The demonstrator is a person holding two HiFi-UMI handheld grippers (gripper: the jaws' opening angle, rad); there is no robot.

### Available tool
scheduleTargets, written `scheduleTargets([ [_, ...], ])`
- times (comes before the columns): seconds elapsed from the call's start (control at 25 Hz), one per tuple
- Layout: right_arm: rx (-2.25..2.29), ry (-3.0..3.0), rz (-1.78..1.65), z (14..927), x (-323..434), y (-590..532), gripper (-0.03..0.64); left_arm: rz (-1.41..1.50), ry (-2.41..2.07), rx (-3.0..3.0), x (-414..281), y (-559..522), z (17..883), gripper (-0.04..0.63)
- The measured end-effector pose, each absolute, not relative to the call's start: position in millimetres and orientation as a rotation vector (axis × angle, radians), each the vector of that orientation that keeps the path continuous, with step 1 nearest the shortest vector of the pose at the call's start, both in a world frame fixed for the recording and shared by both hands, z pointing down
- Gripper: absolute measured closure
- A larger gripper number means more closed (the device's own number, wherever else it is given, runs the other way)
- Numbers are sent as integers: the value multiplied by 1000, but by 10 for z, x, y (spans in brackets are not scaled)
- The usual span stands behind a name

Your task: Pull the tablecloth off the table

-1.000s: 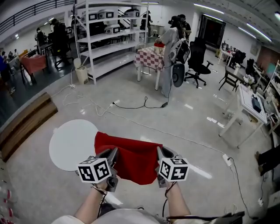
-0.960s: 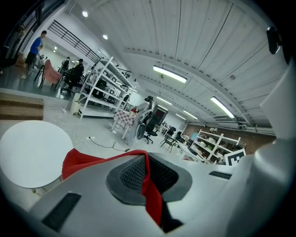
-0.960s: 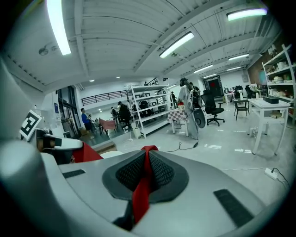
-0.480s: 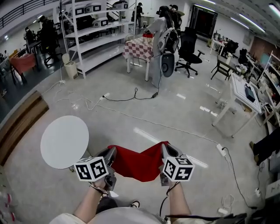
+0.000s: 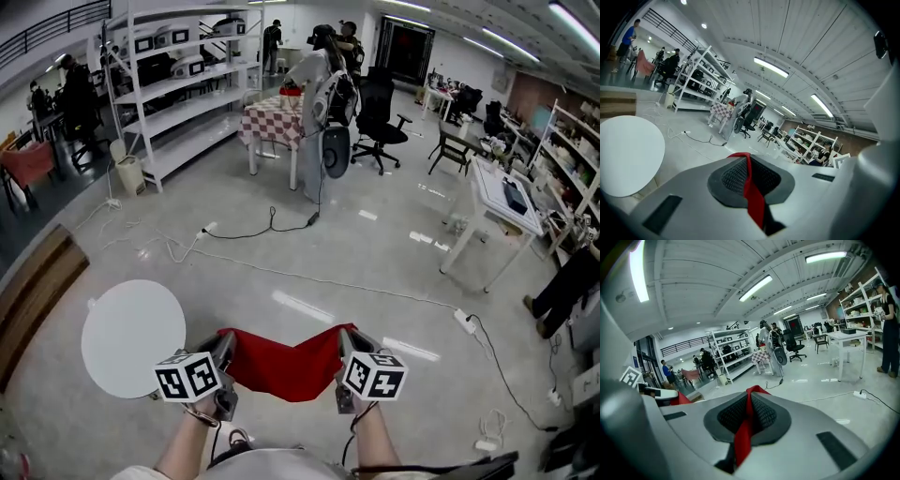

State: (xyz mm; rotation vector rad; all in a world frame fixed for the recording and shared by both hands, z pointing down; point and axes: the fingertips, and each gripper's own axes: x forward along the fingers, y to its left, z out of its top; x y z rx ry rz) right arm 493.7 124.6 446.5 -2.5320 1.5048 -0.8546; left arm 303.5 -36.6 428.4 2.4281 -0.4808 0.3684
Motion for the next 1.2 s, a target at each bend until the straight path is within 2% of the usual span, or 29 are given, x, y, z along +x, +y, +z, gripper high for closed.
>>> scheduleTargets([
  [0.56,-2629,1448,-809,4369,4622,810,583,369,-383,2531,3039,-757,4210,571],
  [1.2,-2616,1544,-858,4412,4479,802,583,377,-442,2464,2837,-737,4340,571],
])
